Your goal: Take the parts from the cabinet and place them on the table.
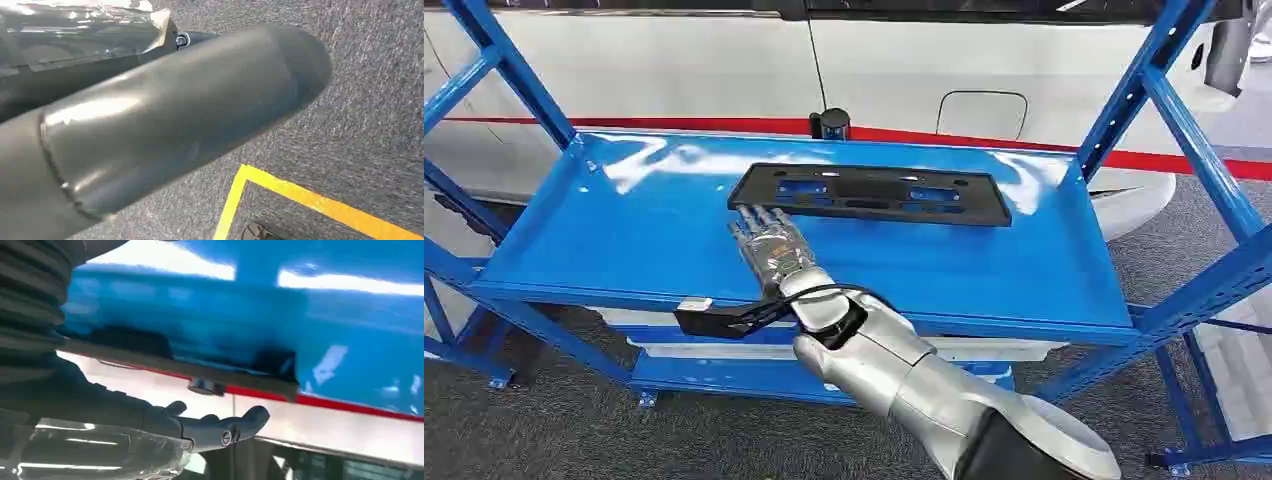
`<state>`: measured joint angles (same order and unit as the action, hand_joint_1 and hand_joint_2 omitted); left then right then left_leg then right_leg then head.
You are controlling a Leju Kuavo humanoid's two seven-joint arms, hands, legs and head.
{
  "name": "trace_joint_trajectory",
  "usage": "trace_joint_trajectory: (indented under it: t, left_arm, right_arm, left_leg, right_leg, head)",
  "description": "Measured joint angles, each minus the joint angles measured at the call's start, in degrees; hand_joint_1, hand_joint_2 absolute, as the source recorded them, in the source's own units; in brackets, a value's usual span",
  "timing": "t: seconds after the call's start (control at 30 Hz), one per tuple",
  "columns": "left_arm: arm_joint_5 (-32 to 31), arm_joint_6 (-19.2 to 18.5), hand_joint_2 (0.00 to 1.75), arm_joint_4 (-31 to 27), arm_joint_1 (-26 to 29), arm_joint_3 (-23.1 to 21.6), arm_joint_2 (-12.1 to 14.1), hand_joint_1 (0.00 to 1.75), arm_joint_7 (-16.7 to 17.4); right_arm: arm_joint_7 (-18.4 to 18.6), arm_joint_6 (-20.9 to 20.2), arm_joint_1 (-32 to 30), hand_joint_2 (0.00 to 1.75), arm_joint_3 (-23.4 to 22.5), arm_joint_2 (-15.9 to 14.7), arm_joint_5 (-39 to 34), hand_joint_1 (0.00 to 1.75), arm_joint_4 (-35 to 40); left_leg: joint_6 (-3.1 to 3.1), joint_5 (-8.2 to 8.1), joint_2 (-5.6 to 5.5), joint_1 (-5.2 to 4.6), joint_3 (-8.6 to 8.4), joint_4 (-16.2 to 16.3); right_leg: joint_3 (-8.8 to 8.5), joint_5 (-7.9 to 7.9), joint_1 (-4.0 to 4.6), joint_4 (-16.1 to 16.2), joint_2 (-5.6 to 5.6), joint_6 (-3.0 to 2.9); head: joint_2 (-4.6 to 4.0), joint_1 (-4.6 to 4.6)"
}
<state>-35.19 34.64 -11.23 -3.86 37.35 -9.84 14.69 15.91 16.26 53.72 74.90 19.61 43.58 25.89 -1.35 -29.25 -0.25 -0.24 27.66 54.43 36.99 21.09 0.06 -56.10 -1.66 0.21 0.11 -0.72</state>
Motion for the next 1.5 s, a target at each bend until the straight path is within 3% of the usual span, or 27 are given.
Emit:
trace_joint_trajectory:
  t: [0.1, 0.13, 0.23, 0.57, 1.37, 1.4, 1.43, 1.47, 1.5]
  left_arm:
    - [-0.44, 0.81, 0.0, 0.0, 0.09, 0.02, -0.2, 0.0, -0.33]
    - [-0.74, 1.24, 0.0, 0.0, 0.1, 0.02, -0.26, 0.0, -0.46]
    - [-1.18, 1.51, 0.0, 0.02, 0.35, 0.02, -0.44, 0.0, -0.65]
    - [-2.49, 2.12, 0.0, 0.04, 0.81, 0.04, -0.42, 0.0, -0.68]
    - [-4.5, 2.03, 0.0, 0.04, 0.8, 0.04, -0.22, 0.0, -0.22]
    - [-4.52, 2.03, 0.0, 0.04, 0.8, 0.07, -0.24, 0.0, -0.22]
    - [-4.57, 2.05, 0.0, 0.04, 0.81, 0.07, -0.24, 0.0, -0.22]
    - [-4.68, 2.14, 0.0, 0.04, 0.81, 0.07, -0.24, 0.0, -0.2]
    - [-4.81, 2.18, 0.0, 0.04, 0.81, 0.07, -0.24, 0.0, -0.17]
  right_arm:
    - [1.29, 2.94, 0.1, 1.75, 0.81, -0.18, 0.44, 0.0, -4.1]
    - [2.73, 4.5, 0.27, 1.75, 0.86, -1.35, -0.23, 0.0, -5.99]
    - [1.88, 8.01, 1.51, 1.75, 0.75, -4.83, -1.49, 0.0, -9.11]
    - [3.76, 10.19, 2.78, 1.75, -0.41, -9.46, -3.63, 0.0, -13.32]
    - [2.84, 13.01, 3.17, 1.75, -3.23, -12.5, -5.29, 0.0, -14.09]
    - [2.63, 13.14, 3.17, 1.75, -3.32, -12.65, -5.2, 0.17, -14.11]
    - [2.45, 13.3, 3.16, 1.75, -3.39, -12.74, -5.16, 1.45, -14.11]
    - [2.12, 13.75, 3.13, 1.75, -3.45, -12.83, -5.16, 1.75, -14.13]
    - [1.88, 13.91, 3.03, 1.75, -3.47, -12.9, -5.16, 1.75, -14.17]
  left_leg:
    - [0.0, 0.0, 0.0, -0.08, -0.08, 0.02]
    - [-0.01, 0.0, 0.0, -0.11, -0.12, 0.02]
    - [-0.03, -0.01, -0.27, -0.13, -0.18, 0.01]
    - [-0.14, -0.34, 0.01, -0.15, -1.04, -0.02]
    - [-0.14, -0.34, 0.02, -0.15, -1.35, -0.01]
    - [-0.14, -0.34, 0.02, -0.15, -1.35, -0.01]
    - [-0.14, -0.34, 0.02, -0.15, -1.34, -0.01]
    - [-0.14, -0.34, 0.02, -0.15, -1.33, -0.02]
    - [-0.14, -0.34, 0.02, -0.15, -1.3, -0.02]
  right_leg:
    - [0.03, 0.0, 0.01, 0.03, -0.02, 0.0]
    - [-0.01, 0.0, -0.02, 0.04, 0.01, 0.0]
    - [-0.28, 0.02, -0.03, 0.11, 0.3, 0.01]
    - [-1.06, 0.18, -0.02, 0.18, -0.03, 0.17]
    - [-1.36, 0.18, -0.03, 0.17, -0.06, 0.18]
    - [-1.36, 0.18, -0.03, 0.17, -0.06, 0.18]
    - [-1.35, 0.18, -0.03, 0.17, -0.05, 0.18]
    - [-1.35, 0.18, -0.03, 0.17, -0.05, 0.18]
    - [-1.33, 0.18, -0.03, 0.17, -0.05, 0.18]
  head:
    - [0.0, 0.0]
    - [0.0, -0.08]
    - [0.0, 0.02]
    - [0.0, 0.0]
    - [0.0, 0.0]
    - [0.0, 0.0]
    - [0.0, -0.02]
    - [0.0, 0.0]
    - [0.0, 0.0]
